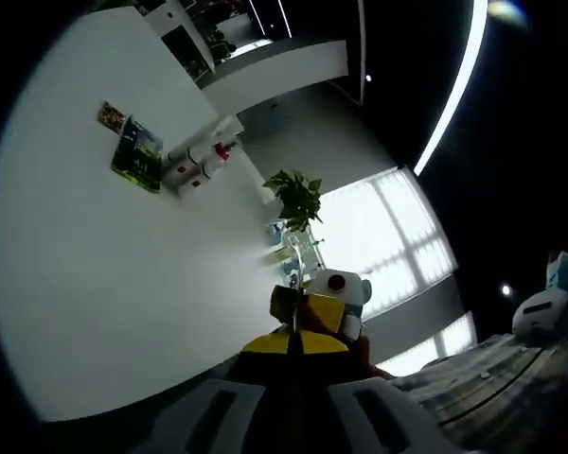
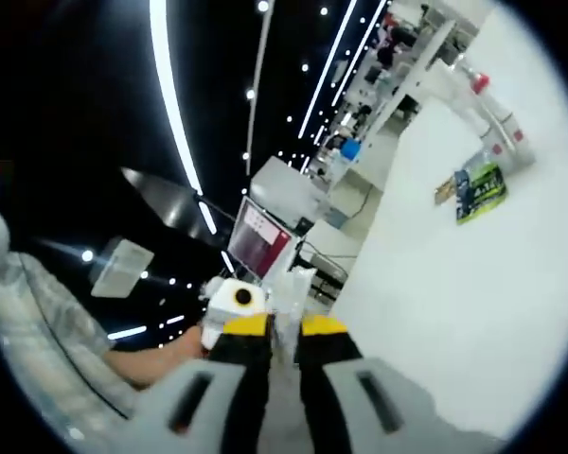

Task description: Arrange the skincare products in the storage area until every visible bottle or jar stands upright without overlapping.

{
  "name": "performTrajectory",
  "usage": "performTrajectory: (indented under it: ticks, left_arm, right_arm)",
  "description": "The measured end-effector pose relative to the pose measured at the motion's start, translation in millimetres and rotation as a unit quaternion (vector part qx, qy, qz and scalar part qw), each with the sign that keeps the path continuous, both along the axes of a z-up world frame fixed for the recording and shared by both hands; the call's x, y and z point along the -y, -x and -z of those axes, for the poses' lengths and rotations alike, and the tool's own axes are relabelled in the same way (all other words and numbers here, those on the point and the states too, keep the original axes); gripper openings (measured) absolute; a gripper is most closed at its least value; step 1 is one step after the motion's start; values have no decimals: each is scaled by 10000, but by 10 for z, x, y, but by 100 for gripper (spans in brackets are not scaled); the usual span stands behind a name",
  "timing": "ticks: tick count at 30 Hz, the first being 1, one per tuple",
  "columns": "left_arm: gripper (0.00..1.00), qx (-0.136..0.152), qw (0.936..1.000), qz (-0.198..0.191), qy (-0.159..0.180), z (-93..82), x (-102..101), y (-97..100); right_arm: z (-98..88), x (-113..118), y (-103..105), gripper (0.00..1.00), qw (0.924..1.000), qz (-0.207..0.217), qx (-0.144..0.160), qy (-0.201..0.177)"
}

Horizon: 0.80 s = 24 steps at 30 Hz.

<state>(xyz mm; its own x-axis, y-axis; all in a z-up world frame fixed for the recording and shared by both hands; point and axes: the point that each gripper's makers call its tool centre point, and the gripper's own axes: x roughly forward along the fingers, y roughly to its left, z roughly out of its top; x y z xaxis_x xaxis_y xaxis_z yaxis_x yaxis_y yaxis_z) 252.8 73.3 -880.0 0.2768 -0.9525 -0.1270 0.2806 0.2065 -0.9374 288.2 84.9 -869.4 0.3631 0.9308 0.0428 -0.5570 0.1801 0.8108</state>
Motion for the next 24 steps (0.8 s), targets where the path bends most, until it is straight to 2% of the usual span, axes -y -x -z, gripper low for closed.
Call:
performTrajectory:
  ticks: [1, 6, 9, 12, 20, 23, 24]
  left_arm:
    - [0, 1, 10000, 14, -30, 0, 17, 8]
    - [0, 8, 10000, 4, -30, -9, 21, 16]
    - [0, 10, 10000, 32, -31, -28, 37, 38]
    - [0, 33, 10000, 14, -86, -20, 28, 39]
    - [0, 20, 9999, -25, -120, 34, -3, 9]
    - [0, 24, 9999, -26, -144, 41, -15, 1]
    - [0, 27, 9999, -21, -165, 49, -29, -2]
  right_arm:
    - [-31, 4, 25, 2, 9998, -96, 138, -45]
    - [-30, 10, 21, 2, 9999, -65, 105, -70]
    - [38, 44, -27, 7, 9998, 97, 125, 105]
    - [42, 58, -11, 5, 9998, 92, 139, 123]
    - [137, 114, -72, 9, 9967, 312, 383, 642]
    - [149, 133, -100, 8, 9955, 382, 450, 740]
    - [149, 149, -115, 3, 9950, 424, 483, 765]
